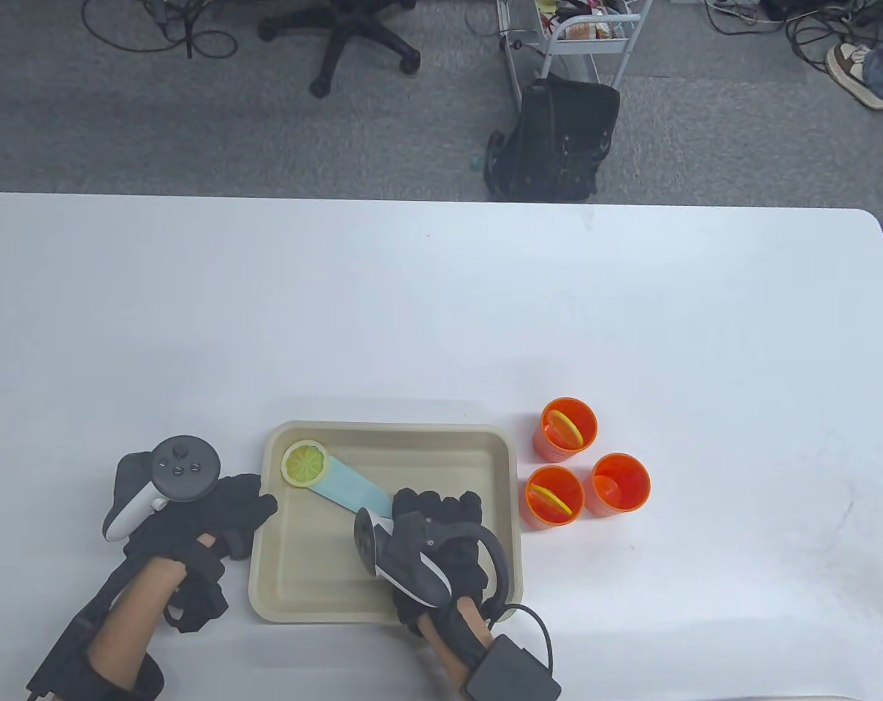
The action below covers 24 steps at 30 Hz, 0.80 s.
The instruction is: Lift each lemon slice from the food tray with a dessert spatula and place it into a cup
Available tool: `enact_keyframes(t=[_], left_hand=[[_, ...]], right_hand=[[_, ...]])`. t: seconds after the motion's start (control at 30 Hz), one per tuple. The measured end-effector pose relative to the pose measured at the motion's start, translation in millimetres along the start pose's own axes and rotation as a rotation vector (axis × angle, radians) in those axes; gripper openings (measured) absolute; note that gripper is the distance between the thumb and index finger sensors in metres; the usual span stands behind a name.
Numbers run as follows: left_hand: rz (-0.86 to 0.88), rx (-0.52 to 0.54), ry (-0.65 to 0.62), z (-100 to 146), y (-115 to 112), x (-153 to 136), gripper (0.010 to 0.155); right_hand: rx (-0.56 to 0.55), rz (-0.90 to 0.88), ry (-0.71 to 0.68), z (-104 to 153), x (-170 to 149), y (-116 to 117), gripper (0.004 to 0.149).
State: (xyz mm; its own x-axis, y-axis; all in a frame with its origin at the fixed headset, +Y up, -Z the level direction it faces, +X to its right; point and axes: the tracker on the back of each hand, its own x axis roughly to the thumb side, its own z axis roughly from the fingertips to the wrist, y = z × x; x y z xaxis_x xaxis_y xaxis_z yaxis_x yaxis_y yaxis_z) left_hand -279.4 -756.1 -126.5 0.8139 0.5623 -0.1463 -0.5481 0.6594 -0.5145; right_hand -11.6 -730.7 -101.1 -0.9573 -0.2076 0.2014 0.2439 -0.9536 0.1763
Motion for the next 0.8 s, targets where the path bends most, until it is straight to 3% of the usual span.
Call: enact_keyframes(t=[0.2,0.47,0.8], left_hand=[[-0.002,0.0,0.0,0,0,0,0.059],[0.0,-0.002,0.0,0,0,0,0.059],[-0.002,-0.001,0.001,0,0,1,0.059]], right_hand=[[-0.057,-0.046,0.013,6,-7,-2,0.056],[-0.213,-0.001,0.07,26,-32,-15,0.055],[-0.246,-0.135,0.169,39,-80,-23,0.054]])
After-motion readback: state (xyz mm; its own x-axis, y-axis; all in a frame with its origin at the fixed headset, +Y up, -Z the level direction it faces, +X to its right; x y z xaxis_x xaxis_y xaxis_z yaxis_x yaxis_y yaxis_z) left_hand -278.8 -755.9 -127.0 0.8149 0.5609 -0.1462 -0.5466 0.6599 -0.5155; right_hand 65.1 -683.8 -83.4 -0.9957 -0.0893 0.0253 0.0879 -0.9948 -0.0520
